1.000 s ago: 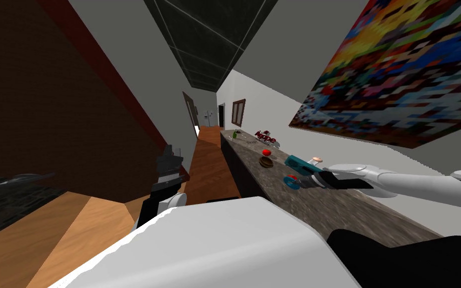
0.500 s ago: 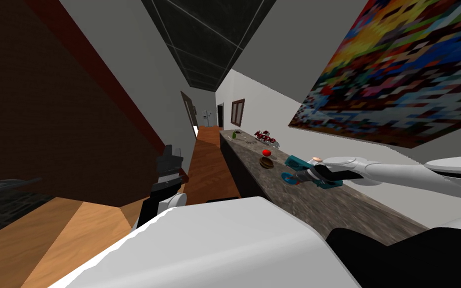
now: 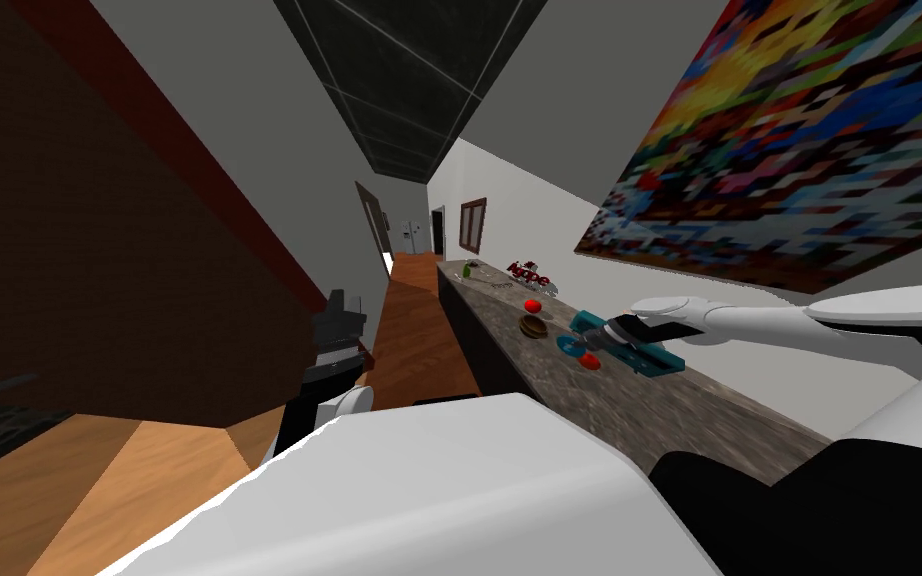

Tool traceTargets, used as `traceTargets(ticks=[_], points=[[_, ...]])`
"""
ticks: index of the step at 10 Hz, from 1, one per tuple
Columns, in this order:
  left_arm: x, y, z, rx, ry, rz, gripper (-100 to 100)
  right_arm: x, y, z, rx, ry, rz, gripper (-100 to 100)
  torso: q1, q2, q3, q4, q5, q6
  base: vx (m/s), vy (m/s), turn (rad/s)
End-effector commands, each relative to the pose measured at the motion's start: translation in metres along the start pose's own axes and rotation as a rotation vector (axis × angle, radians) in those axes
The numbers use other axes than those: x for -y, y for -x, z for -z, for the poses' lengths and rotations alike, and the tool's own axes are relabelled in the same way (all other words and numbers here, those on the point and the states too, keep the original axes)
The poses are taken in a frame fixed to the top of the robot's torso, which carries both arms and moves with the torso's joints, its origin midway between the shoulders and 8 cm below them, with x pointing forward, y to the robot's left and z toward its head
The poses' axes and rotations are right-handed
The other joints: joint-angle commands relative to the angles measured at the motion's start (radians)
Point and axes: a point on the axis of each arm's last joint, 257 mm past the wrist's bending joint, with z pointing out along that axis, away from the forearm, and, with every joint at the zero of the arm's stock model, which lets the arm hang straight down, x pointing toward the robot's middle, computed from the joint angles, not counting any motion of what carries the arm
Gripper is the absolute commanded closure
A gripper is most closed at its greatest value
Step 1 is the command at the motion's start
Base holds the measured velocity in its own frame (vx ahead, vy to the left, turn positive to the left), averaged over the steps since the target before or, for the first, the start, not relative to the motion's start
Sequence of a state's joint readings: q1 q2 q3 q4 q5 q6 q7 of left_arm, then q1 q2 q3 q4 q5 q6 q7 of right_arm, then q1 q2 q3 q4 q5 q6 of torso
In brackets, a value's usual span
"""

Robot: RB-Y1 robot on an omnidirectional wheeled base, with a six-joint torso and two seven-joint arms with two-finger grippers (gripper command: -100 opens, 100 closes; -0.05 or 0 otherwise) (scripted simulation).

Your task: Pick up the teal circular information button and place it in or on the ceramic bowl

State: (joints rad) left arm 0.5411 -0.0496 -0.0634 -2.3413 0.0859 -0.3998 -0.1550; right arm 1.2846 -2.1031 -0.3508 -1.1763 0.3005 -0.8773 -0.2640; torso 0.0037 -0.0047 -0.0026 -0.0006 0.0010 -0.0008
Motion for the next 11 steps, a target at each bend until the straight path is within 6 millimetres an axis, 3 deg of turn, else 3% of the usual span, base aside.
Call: traceTargets(ticks=[1, 11], points=[[0.0, 0.0, 0.0, 0.0, 0.0, 0.0, 0, 0.002, 0.005, 0.002, -0.003, 0.004, -0.002, 100, 0.0, 0.0, 0.0, 0.0, 0.0, 0.0, 0.034, 0.013, -0.008], [0.0, 0.0, 0.0, 0.0, 0.0, 0.0, 0, 0.003, 0.096, 0.044, -0.021, 0.009, 0.039, 100, 0.001, 0.002, 0.001, 0.001, 0.001, 0.001, 0.044, 0.016, -0.046]])
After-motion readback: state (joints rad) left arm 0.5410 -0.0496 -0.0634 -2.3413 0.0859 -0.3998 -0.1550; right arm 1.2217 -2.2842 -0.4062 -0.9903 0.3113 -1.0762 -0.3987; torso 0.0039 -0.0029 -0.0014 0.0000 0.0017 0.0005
